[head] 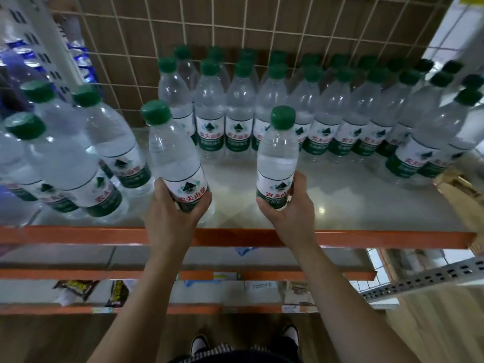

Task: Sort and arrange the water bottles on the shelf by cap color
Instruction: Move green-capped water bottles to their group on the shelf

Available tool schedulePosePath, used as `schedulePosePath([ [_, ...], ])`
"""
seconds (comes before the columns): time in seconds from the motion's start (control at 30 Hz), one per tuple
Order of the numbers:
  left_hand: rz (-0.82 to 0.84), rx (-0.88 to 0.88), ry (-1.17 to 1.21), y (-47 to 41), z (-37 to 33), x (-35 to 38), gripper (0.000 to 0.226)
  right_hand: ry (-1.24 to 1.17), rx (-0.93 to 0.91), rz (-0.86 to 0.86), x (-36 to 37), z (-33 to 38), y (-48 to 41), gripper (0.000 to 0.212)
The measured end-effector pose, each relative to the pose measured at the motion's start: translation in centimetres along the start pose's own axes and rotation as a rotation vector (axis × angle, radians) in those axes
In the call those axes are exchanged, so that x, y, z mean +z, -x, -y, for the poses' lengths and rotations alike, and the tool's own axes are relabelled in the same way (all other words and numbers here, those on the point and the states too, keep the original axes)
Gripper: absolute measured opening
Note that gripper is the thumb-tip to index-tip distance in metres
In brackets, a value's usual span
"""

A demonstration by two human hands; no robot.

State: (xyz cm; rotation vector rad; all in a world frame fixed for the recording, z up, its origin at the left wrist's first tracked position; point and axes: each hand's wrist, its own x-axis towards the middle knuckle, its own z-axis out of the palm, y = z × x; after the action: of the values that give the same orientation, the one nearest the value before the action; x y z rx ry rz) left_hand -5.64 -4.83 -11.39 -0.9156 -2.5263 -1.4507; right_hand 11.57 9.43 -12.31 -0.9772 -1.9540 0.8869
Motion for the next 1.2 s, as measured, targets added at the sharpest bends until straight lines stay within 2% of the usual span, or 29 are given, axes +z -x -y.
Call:
schedulePosePath([
  [0.23, 0.164, 0.103, 0.003, 3.2, -7.4, 8.3, 0.061, -0.007, 0.157, -0.161, -9.6, -7.0, -3.4, 0.070],
  [0.5, 0.189, 0.104, 0.069, 6.2, -14.6, 15.7, 0.061, 0.060, 0.144, -0.160, -16.9, -12.1, -7.6, 0.081],
  [0.8, 0.152, 0.134, 0.043, 7.0, -16.6, 19.4, 0.060, 0.071, 0.114, -0.119, -18.3, -13.8, -9.2, 0.090],
  [0.93, 0.160, 0.116, 0.061, 7.0, -16.3, 19.5, 0.061, 0.164, 0.094, -0.129, -18.1, -14.0, -8.5, 0.084],
  [1.2, 0.231, 0.078, 0.156, 6.8, -16.0, 19.1, 0.074, 0.205, 0.124, -0.257, -17.9, -13.3, -8.6, 0.079],
])
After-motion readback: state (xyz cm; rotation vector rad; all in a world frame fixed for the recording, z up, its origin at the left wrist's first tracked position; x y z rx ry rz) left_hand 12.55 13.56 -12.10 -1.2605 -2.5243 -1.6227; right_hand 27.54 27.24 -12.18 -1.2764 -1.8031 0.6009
